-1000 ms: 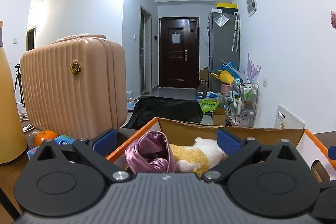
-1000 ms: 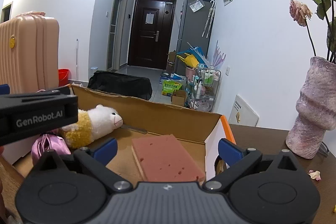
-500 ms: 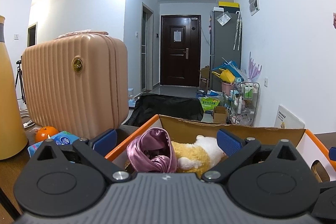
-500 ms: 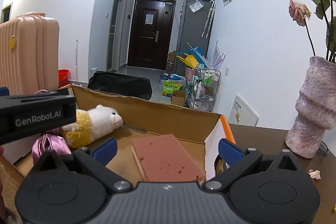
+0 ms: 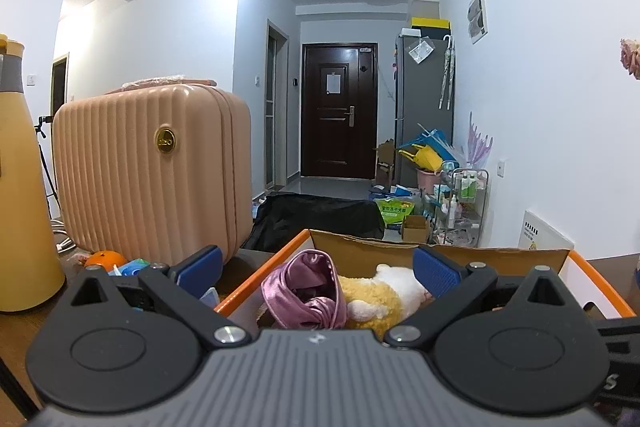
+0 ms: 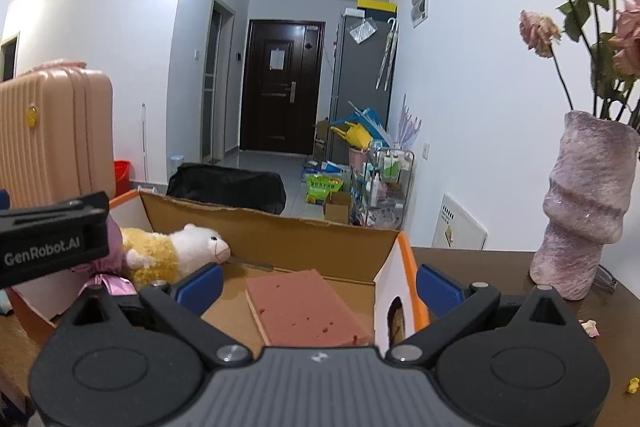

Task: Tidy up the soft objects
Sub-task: 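Withdraw both grippers from the box back toward the remaining items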

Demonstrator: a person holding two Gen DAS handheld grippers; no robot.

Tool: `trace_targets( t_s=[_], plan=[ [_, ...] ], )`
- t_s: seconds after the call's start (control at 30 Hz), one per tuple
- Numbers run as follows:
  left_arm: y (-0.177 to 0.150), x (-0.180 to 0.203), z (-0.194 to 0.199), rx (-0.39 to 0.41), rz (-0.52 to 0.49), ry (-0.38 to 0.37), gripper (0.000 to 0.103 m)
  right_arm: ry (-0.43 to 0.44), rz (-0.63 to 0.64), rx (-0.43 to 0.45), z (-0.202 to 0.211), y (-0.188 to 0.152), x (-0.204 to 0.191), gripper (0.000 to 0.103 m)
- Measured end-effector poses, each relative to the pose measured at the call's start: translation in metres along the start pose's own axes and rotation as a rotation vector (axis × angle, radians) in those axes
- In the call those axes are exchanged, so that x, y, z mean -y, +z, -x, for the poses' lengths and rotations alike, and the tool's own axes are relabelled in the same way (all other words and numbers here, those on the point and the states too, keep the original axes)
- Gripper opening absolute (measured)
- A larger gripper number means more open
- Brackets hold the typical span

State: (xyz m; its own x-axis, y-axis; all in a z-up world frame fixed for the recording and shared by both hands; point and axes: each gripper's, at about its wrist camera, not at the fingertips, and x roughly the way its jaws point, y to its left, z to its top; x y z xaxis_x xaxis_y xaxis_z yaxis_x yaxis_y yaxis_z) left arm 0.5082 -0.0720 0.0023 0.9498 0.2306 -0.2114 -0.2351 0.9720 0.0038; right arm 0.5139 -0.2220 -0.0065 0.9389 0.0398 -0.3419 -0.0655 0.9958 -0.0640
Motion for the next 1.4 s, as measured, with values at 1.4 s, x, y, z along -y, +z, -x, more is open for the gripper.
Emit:
trace_targets(
  t_s=[1.4],
  plan=[
    [-0.024,-0.069,0.1,-0.024,-0.015,-0.022,0.103,0.023,-0.053,0.2,0.139,-0.044,0.018,0.103]
  ],
)
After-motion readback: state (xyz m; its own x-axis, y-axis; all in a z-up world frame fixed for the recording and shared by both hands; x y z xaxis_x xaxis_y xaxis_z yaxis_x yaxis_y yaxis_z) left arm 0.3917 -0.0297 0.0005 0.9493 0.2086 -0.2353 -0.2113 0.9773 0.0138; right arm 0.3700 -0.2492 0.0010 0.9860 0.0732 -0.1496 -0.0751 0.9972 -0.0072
